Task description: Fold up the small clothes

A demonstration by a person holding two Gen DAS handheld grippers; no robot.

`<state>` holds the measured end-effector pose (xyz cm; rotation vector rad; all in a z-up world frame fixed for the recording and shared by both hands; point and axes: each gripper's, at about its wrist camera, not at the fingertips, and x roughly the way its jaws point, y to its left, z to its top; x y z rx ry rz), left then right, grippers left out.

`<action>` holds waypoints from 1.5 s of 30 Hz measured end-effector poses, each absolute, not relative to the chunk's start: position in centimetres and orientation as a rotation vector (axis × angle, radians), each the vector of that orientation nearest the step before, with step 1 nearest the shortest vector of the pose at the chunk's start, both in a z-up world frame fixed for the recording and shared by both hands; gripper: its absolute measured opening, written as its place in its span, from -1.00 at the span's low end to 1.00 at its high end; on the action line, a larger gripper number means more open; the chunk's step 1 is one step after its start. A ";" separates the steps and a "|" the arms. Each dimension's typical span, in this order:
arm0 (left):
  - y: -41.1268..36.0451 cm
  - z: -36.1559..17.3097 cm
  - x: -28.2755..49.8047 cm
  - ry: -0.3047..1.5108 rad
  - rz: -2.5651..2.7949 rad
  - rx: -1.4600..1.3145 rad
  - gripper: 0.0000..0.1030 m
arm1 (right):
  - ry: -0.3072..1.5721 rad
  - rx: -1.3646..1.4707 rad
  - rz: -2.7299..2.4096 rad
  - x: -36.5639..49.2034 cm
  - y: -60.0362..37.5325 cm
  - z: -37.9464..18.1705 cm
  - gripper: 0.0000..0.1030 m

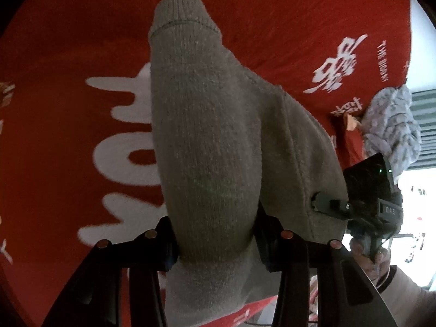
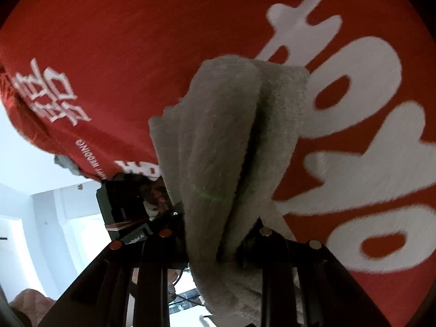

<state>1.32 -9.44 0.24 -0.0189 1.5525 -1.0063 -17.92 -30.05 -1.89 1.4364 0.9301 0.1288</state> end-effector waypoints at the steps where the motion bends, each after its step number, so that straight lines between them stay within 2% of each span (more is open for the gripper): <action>1: -8.3 1.0 1.4 1.550 -1.007 -0.026 -0.09 | 0.927 1.439 0.135 -17.8 -29.4 -1.6 -0.44; 8: -1.6 2.5 1.6 1.563 -0.940 -0.003 -0.09 | 0.937 1.484 0.201 -17.3 -24.6 -1.3 -0.44; 16: 5.7 -1.6 1.8 1.597 -0.782 0.019 -0.08 | 1.073 1.485 0.224 -14.5 -17.7 -5.1 -0.44; 19: 7.8 -3.2 2.1 1.588 -0.663 0.031 -0.08 | 1.234 1.293 0.104 -13.1 -17.0 -6.0 -0.35; 20: 8.2 -3.1 2.2 1.584 -0.660 0.002 -0.08 | 1.259 1.233 0.057 -13.0 -17.1 -5.9 -0.26; 24: 9.2 -1.5 2.0 1.506 -0.633 0.009 -0.07 | 1.235 1.251 -0.016 -13.7 -19.0 -5.6 -0.19; 25: 9.2 -0.9 1.8 1.472 -0.622 0.040 -0.07 | 1.225 1.291 -0.021 -14.1 -19.4 -6.1 -0.19; 26: 8.9 -0.3 1.7 1.452 -0.620 0.054 -0.07 | 1.223 1.301 -0.030 -14.3 -19.6 -6.3 -0.39; 27: 8.7 0.1 1.5 1.431 -0.623 0.066 -0.07 | 1.216 1.258 -0.041 -14.1 -19.4 -5.7 -0.45; 30: 8.4 0.6 1.3 1.369 -0.611 0.138 0.29 | 1.176 1.021 -0.013 -13.2 -17.9 -2.4 -0.52; 34: 7.8 -1.4 0.5 1.392 -0.570 0.228 0.29 | 1.286 0.762 -0.095 -10.9 -16.7 -3.1 -0.52; 37: 8.5 -0.8 0.2 1.370 -0.558 0.230 0.29 | 1.305 0.843 -0.146 -11.8 -18.5 -4.8 -0.42; 42: 9.2 -0.1 0.3 1.343 -0.520 0.292 0.29 | 1.300 0.785 -0.294 -14.2 -19.7 -2.3 -0.37; 43: 9.3 0.1 0.3 1.342 -0.519 0.291 0.29 | 1.302 0.774 -0.307 -14.5 -19.7 -1.8 -0.38; 45: 9.4 0.8 0.2 1.329 -0.526 0.282 0.28 | 1.306 0.734 -0.329 -14.9 -19.2 -0.7 -0.60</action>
